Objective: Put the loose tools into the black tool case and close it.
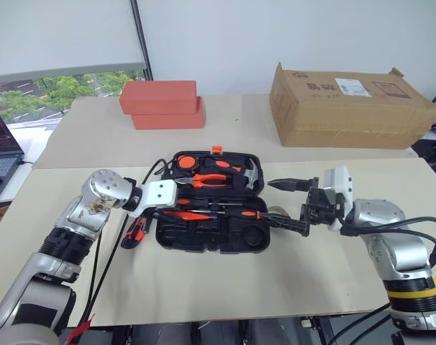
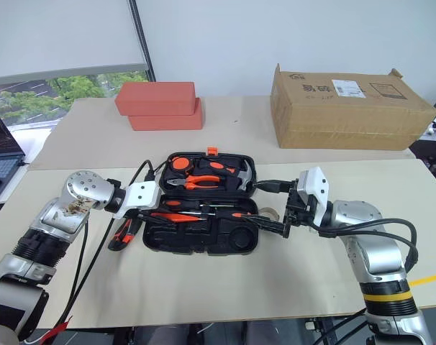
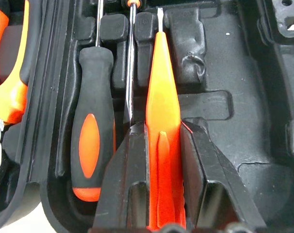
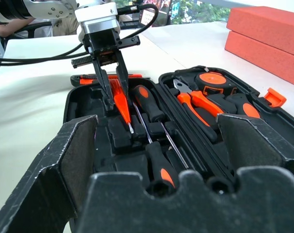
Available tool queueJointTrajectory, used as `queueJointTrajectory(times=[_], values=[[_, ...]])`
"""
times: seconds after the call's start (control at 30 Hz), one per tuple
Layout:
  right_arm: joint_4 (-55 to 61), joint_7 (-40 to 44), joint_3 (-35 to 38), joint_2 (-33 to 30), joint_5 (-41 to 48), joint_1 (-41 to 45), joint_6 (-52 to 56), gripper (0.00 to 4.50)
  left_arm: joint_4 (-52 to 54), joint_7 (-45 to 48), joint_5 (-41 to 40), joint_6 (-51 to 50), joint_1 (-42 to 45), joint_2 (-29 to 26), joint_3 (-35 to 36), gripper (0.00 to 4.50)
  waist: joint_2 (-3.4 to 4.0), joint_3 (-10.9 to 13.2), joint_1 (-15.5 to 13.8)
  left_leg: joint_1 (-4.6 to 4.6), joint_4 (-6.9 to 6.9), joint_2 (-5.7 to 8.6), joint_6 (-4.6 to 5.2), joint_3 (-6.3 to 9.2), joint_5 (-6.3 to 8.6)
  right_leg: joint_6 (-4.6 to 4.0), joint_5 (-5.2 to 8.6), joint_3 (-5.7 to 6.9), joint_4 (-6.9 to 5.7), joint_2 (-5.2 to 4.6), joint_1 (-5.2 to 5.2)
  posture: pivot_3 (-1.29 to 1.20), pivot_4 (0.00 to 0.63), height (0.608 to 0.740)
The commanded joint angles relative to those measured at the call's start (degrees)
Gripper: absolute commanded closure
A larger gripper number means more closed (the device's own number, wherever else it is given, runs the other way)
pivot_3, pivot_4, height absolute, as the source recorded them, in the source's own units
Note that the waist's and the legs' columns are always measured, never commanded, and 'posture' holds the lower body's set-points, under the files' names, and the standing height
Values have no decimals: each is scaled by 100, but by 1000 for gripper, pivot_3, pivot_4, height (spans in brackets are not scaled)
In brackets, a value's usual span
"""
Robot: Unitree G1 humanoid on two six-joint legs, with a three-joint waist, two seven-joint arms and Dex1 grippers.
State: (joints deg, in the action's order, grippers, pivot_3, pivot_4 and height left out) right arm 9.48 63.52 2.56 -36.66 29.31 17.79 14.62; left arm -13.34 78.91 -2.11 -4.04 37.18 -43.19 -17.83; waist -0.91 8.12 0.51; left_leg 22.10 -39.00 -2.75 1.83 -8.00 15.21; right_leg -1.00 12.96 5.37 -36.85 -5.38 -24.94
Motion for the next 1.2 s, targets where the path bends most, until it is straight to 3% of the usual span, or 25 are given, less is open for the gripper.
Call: queueJointTrajectory(times=[0.03,0.43,0.5,0.8,0.97,1.1,1.2], values=[[119,3,66,-5,7,113,-132,0,88,28,41,-2,-68,-21,7,4065,0,0,1,0,0,0,-1,0,-1,-1,0,0,0,0,0,0,150,711],[172,-39,69,12,19,78,-121,0,-167,-64,192,92,-24,91,-37,4065,0,-1,12,-4,0,-1,-2,-1,-1,-1,-1,-1,-1,1,2,0,150,711],[164,-37,63,18,18,84,-125,0,-176,-66,170,71,-26,107,-18,3064,0,-1,12,-6,0,-1,-2,-1,-1,-1,-1,-2,-3,2,3,0,150,711],[113,-10,43,37,1,110,-148,0,237,47,-410,-337,8,34,435,53,0,-1,13,-6,-1,-1,-5,-2,-3,-3,-2,-5,-7,2,2,0,150,711],[99,-2,31,51,-3,118,-156,0,663,121,-1165,-990,161,117,897,53,-1,0,7,-1,-7,-1,-6,0,-4,-2,-1,-5,-7,-1,1,0,150,711],[67,-1,1,81,-23,149,-180,0,801,-50,-1250,-1093,98,278,918,1071,0,-1,1,-3,-8,1,-11,0,-6,-1,-1,-5,-6,-1,4,0,150,711],[80,-6,5,99,-29,150,-185,0,927,-249,-1287,-1106,-173,448,908,2144,0,-1,2,-6,-8,1,-14,0,-8,-1,-1,-4,-6,0,8,0,150,711]])
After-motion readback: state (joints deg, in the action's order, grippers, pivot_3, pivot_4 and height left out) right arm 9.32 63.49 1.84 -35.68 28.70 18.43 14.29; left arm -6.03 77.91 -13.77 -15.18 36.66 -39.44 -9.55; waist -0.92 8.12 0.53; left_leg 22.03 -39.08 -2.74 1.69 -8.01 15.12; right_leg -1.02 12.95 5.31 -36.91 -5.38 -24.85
